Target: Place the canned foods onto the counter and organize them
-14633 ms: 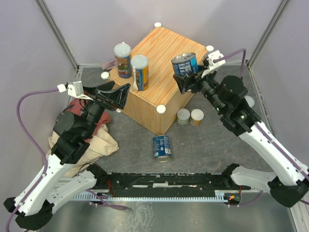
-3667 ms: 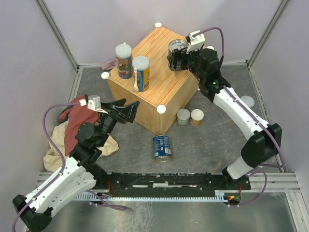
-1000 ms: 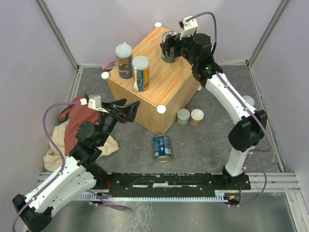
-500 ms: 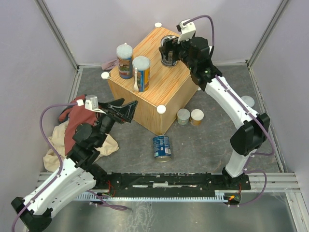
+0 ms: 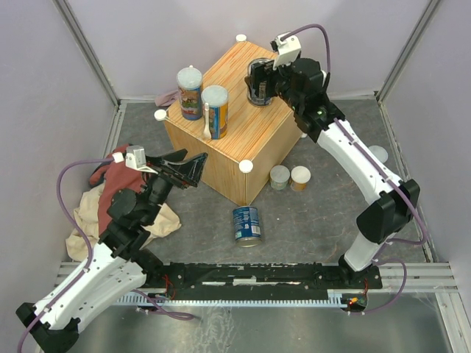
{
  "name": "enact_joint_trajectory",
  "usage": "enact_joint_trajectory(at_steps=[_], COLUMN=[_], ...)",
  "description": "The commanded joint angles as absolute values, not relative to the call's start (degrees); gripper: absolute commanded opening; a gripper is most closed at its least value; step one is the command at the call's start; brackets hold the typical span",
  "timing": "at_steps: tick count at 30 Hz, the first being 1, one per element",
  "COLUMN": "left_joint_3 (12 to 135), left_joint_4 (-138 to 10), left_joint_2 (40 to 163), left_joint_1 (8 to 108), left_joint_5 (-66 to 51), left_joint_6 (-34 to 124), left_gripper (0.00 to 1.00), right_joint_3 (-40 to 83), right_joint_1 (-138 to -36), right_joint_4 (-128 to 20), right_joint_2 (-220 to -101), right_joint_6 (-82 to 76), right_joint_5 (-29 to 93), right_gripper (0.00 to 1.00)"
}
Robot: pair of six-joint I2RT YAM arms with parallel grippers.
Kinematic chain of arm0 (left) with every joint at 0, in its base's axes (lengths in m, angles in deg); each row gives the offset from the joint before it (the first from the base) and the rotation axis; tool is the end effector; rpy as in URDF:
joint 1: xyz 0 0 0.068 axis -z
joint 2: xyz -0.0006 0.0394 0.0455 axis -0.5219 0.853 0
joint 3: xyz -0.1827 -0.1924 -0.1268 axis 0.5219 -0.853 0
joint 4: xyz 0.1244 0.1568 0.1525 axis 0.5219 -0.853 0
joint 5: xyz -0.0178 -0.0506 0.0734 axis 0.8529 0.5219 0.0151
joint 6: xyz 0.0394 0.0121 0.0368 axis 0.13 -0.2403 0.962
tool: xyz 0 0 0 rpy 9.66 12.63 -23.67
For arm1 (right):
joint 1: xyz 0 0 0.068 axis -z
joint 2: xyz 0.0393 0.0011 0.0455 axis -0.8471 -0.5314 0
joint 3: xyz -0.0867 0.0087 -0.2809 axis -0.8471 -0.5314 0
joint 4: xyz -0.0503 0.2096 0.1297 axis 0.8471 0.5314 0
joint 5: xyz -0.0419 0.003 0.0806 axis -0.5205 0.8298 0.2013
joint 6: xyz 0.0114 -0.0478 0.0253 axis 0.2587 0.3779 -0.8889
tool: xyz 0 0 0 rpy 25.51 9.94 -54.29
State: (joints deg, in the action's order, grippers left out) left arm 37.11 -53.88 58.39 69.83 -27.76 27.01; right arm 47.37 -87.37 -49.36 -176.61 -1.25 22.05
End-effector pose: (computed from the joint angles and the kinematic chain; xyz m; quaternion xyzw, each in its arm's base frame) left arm 0.0950 -0.0651 0.3692 -0.0352 0.6053 -0.3894 0.6934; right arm 0.3473 0.1941 0.4704 -0.1341 0.7035 0.1911 0.6712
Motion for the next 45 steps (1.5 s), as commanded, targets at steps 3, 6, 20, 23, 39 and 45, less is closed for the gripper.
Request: enact_joint_trajectory(at_steps=[3, 6, 20, 23, 39, 45], left_joint_3=[39.72, 40.26, 41.21, 40.68, 39.12, 38.87], left_joint_4=[-52.99, -53.5, -55.14, -55.07, -54.81, -54.4], left_joint_2=[57.65, 57.37, 56.24, 55.98, 54.32, 54.74], left_joint_1=[70.05, 70.05, 70.05, 70.05, 70.05, 70.08], left_joint_5=[-28.08, -28.14, -28.18, -28.14, -28.53, -28.4], left_joint_6=[27.94, 28.1, 29.3, 29.02, 28.13, 28.03], left_gripper=[0.99, 0.99, 0.99, 0.99, 1.0, 1.0], right_joint_3=[60.41, 63.31, 53.68, 47.67, 32.99, 33.14], right_joint_1=[-86.75, -86.74, -86.94, -87.45, -88.61, -88.62], right_joint_4=[-46.66, -45.71, -48.64, -49.7, -47.19, -47.63], right_joint_2=[-176.08, -177.29, -168.77, -163.6, -153.06, -157.02], right_joint_6=[-4.88, -5.15, -3.72, -2.63, -5.95, -6.7], right_joint_5=[24.43, 24.18, 21.23, 20.8, 20.11, 20.79], right_gripper=[0.99, 1.0, 1.0, 0.99, 0.56, 0.47])
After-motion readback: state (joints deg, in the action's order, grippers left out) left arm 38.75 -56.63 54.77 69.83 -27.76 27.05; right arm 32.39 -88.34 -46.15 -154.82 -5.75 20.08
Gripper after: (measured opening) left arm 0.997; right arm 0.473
